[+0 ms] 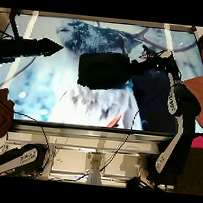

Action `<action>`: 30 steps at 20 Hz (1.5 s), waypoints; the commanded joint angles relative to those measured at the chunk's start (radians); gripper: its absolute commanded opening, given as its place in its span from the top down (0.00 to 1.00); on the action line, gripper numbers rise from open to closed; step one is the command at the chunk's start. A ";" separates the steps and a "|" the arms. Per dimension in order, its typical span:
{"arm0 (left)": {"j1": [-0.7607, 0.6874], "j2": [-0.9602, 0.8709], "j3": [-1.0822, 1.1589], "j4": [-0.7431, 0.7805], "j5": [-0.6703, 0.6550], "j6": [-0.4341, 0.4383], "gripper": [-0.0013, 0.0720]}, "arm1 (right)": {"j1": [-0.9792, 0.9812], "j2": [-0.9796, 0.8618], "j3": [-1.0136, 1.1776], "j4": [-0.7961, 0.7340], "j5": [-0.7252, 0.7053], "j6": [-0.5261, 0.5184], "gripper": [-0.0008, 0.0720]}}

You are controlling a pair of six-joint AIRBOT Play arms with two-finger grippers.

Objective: Fold the clothes and pants, and hang the long-sleeved shirts on hangers.

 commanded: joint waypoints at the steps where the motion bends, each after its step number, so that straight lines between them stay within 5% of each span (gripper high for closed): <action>1: 0.001 0.012 0.000 -0.005 -0.004 -0.003 0.95 | -0.013 0.104 0.010 -0.013 -0.179 -0.013 0.94; 5: 0.035 0.053 0.000 0.070 -0.022 -0.039 0.95 | -0.092 0.249 0.010 -0.246 -0.266 0.124 0.94; 13: 0.290 0.192 0.000 0.292 -0.138 -0.121 0.95 | -0.319 0.364 0.008 -0.702 -0.101 0.373 0.94; 24: 0.471 0.268 0.000 0.369 -0.187 -0.137 0.95 | -0.641 0.496 0.005 -1.032 0.225 0.478 0.94; 30: 0.471 0.268 0.000 0.459 -0.187 -0.138 0.94 | -0.799 0.516 -0.070 -1.075 0.515 0.383 0.94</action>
